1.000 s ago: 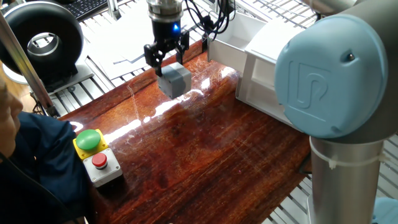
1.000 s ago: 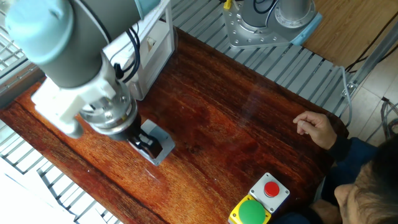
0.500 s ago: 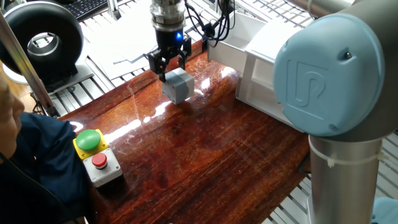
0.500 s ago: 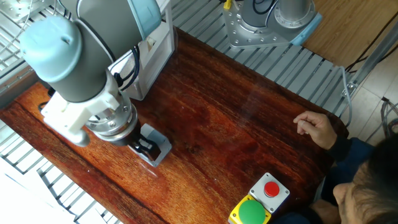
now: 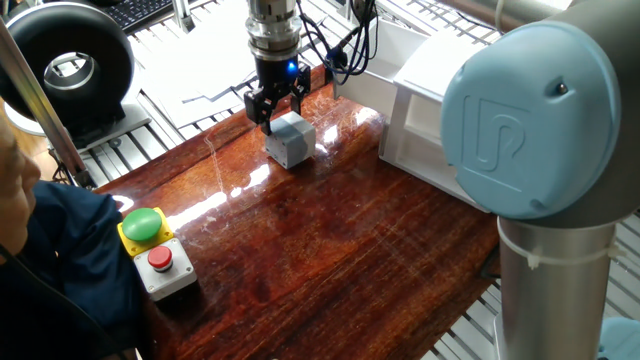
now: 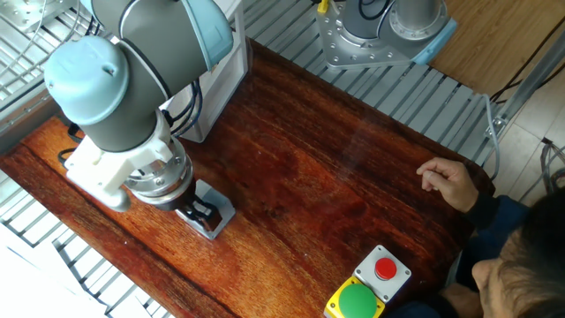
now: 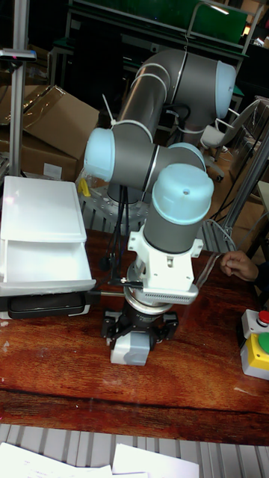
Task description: Take something out of a drawer
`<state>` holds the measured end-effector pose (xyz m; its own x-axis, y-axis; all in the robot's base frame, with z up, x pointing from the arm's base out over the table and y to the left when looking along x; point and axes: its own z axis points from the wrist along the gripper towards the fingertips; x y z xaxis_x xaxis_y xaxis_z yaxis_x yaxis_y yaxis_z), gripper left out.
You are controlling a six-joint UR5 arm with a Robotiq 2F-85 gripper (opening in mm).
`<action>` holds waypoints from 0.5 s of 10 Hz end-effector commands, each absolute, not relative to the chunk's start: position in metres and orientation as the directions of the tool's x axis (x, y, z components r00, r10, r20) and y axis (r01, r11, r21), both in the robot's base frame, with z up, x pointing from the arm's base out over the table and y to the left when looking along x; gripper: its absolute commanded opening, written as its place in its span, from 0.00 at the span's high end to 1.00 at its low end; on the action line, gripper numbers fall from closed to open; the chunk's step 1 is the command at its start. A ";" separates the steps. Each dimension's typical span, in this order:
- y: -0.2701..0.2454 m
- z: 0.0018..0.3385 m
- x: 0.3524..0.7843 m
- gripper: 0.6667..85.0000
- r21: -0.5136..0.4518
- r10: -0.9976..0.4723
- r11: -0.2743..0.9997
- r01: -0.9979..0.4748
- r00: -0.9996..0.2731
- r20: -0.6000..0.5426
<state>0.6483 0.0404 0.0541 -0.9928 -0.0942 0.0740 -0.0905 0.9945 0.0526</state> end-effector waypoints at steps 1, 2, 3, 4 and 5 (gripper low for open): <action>0.044 0.058 0.644 0.30 0.079 -0.121 0.990 -0.114 -0.989 0.088; 0.047 0.062 0.644 0.23 0.087 -0.126 0.989 -0.119 -0.988 0.085; 0.047 0.066 0.646 0.13 0.085 -0.133 0.988 -0.127 -0.988 0.074; 0.048 0.068 0.650 0.09 0.087 -0.128 0.989 -0.122 -0.990 0.058; 0.054 0.068 0.654 0.04 0.106 -0.123 0.987 -0.118 -0.992 0.040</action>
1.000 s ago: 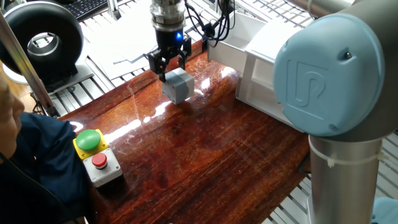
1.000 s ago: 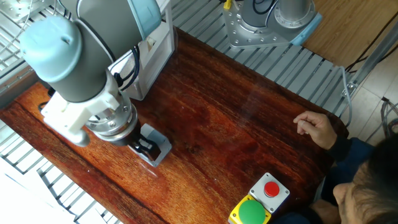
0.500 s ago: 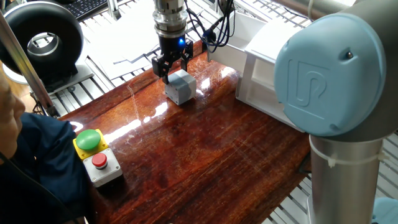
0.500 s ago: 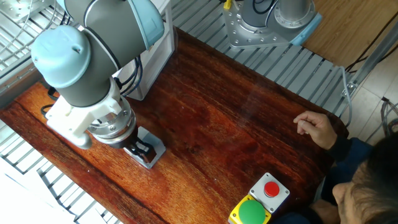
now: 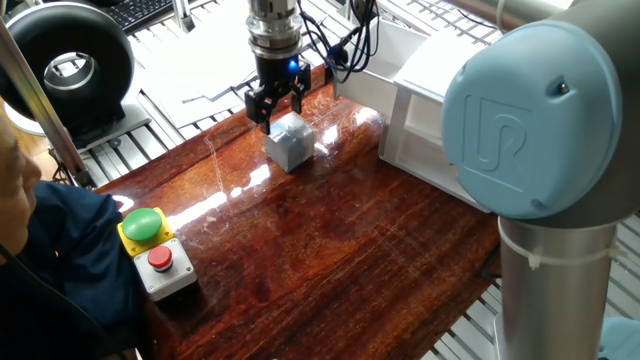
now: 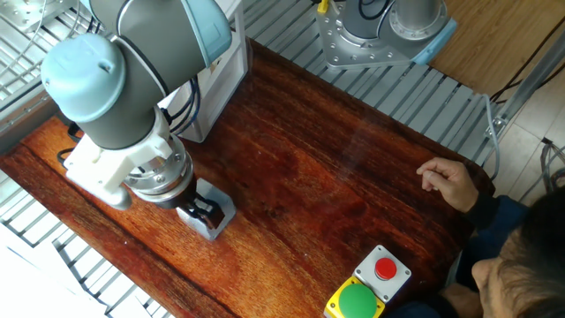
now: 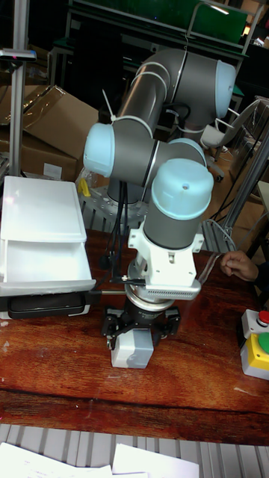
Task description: Take something out of a drawer
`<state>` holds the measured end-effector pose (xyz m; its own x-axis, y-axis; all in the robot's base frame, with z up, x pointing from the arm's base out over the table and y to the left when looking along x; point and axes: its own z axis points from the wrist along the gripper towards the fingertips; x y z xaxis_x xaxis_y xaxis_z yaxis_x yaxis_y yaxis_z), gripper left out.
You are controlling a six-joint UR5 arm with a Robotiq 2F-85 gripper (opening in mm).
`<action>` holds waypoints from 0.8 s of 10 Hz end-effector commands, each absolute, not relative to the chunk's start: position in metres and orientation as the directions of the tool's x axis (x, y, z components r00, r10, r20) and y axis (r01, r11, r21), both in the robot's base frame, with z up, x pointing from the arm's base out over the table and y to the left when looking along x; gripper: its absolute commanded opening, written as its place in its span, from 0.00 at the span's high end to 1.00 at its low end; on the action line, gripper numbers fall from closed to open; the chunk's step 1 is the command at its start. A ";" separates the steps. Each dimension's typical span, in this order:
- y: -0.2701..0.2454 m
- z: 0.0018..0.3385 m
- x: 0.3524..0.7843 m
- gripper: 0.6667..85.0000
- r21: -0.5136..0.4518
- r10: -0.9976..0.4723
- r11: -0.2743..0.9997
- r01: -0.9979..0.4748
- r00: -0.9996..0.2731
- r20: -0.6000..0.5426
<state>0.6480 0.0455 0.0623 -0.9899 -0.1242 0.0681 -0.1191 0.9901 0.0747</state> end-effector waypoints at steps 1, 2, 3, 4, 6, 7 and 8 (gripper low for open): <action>0.055 0.068 0.656 0.01 0.111 -0.124 0.987 -0.120 -0.992 0.033; 0.053 0.068 0.655 0.01 0.104 -0.127 0.987 -0.123 -0.991 0.036; 0.053 0.069 0.654 0.01 0.103 -0.127 0.987 -0.123 -0.991 0.039; 0.053 0.071 0.654 0.01 0.103 -0.127 0.987 -0.123 -0.991 0.041; 0.052 0.076 0.654 0.01 0.100 -0.130 0.987 -0.126 -0.991 0.041; 0.051 0.081 0.654 0.01 0.099 -0.129 0.987 -0.124 -0.991 0.043; 0.050 0.086 0.653 0.01 0.101 -0.129 0.987 -0.124 -0.990 0.047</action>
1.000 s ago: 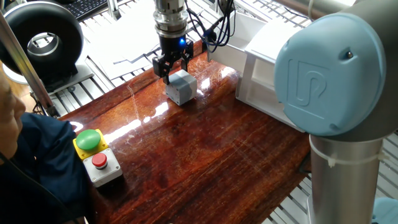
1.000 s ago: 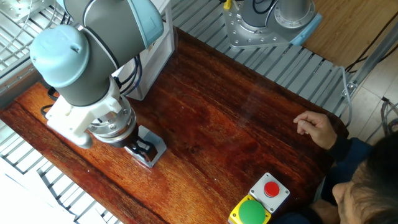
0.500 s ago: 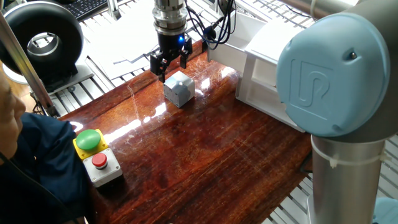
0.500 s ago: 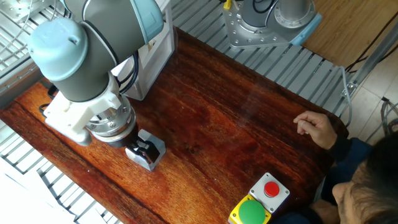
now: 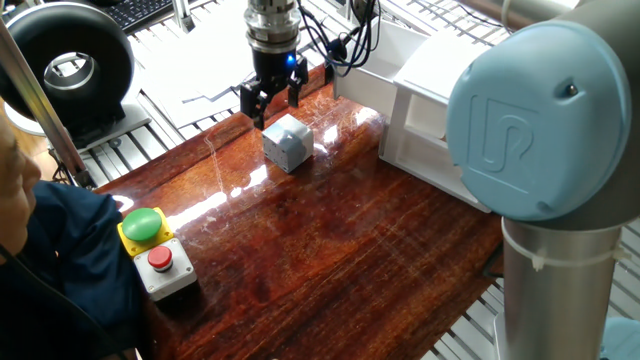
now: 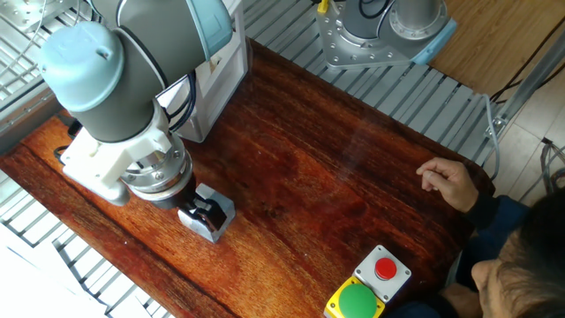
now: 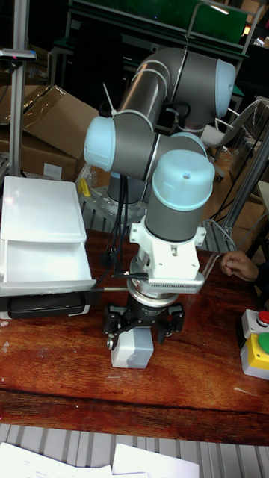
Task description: Take something out of a drawer
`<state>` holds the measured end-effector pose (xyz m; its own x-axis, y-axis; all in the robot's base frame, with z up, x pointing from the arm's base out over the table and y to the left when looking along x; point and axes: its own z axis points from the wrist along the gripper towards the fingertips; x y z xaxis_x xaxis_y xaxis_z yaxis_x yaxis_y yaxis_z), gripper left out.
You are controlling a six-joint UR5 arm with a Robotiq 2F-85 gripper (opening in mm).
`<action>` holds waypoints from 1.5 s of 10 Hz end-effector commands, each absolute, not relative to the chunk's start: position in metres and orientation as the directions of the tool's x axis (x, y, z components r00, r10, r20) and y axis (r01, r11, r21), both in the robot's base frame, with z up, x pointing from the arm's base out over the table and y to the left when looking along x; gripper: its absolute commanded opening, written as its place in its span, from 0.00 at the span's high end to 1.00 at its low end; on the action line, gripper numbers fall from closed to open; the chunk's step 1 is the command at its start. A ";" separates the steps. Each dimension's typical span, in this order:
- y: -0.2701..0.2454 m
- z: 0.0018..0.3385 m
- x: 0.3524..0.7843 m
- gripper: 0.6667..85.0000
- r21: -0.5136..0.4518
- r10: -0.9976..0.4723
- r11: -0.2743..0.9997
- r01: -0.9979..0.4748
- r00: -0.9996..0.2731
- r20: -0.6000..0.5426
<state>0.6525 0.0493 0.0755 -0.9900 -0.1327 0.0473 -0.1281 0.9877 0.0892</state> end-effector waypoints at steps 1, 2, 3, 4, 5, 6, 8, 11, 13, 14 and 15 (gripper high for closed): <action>0.050 0.092 0.652 0.02 0.108 -0.132 0.986 -0.125 -0.990 0.052; 0.052 0.097 0.652 0.02 0.117 -0.131 0.985 -0.124 -0.990 0.051; 0.052 0.101 0.653 0.02 0.116 -0.129 0.986 -0.122 -0.990 0.048; 0.052 0.106 0.654 0.02 0.115 -0.119 0.987 -0.113 -0.992 0.045; 0.051 0.112 0.656 0.02 0.114 -0.108 0.988 -0.103 -0.994 0.037; 0.046 0.119 0.654 0.06 0.099 -0.098 0.991 -0.094 -0.994 0.041; 0.052 0.135 0.648 0.13 0.124 -0.064 0.991 -0.057 -0.996 0.058; 0.092 0.145 0.662 0.88 0.161 0.257 0.950 0.268 -0.963 0.085; 0.070 0.151 0.662 1.00 0.070 0.293 0.952 0.298 -0.953 0.077; 0.058 0.153 0.667 1.00 0.036 0.285 0.957 0.287 -0.957 0.053; 0.052 0.156 0.670 1.00 0.024 0.277 0.960 0.278 -0.960 0.042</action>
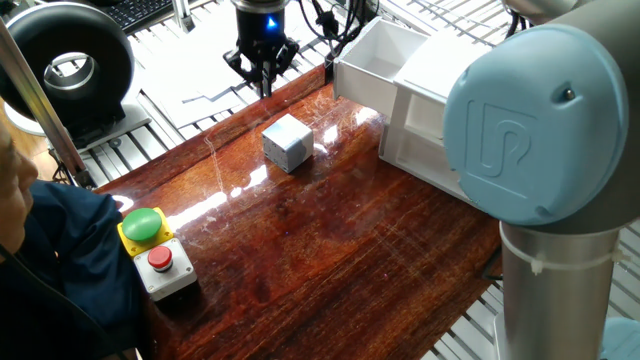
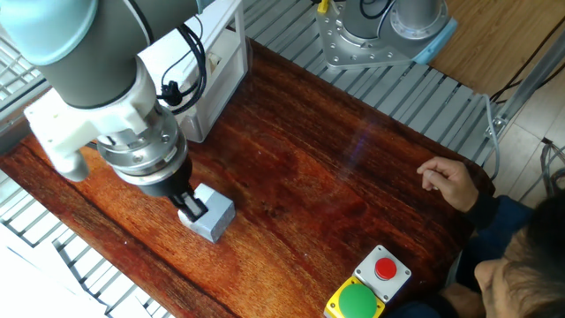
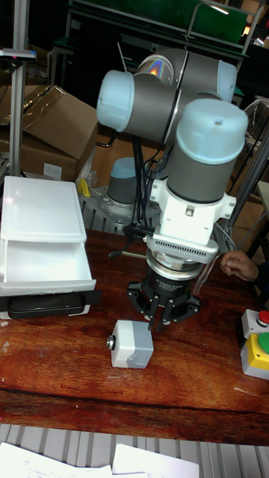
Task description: Take something out of a drawer
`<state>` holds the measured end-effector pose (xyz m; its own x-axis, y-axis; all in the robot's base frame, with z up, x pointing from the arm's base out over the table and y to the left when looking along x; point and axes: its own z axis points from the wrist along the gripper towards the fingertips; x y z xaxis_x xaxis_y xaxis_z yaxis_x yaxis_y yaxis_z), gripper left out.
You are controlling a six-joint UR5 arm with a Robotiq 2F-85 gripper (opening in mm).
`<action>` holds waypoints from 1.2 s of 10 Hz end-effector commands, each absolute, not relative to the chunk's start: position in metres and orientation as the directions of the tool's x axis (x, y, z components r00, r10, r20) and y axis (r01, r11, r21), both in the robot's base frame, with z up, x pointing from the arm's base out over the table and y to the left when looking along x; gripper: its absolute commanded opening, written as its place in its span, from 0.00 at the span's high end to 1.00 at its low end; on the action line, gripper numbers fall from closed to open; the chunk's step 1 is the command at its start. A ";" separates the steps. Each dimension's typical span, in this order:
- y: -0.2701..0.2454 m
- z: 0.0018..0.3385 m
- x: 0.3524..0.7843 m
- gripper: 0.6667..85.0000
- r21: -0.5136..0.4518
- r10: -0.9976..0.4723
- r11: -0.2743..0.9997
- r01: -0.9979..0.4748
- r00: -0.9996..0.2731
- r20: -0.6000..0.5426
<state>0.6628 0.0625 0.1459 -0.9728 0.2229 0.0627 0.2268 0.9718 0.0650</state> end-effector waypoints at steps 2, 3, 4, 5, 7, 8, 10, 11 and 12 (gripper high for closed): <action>0.046 0.167 0.673 1.00 0.029 0.264 0.964 0.266 -0.963 0.052; 0.040 0.171 0.674 1.00 0.016 0.256 0.966 0.257 -0.965 0.056; 0.037 0.171 0.675 1.00 0.009 0.246 0.969 0.247 -0.968 0.056; 0.036 0.170 0.676 1.00 0.006 0.237 0.971 0.238 -0.970 0.055; 0.036 0.169 0.675 1.00 0.004 0.222 0.975 0.223 -0.973 0.062; 0.038 0.169 0.673 1.00 0.001 0.216 0.976 0.217 -0.974 0.071; 0.037 0.168 0.673 1.00 -0.009 0.211 0.977 0.211 -0.975 0.073; 0.037 0.167 0.673 1.00 -0.008 0.209 0.978 0.209 -0.975 0.072; 0.037 0.166 0.674 1.00 -0.009 0.207 0.978 0.206 -0.976 0.069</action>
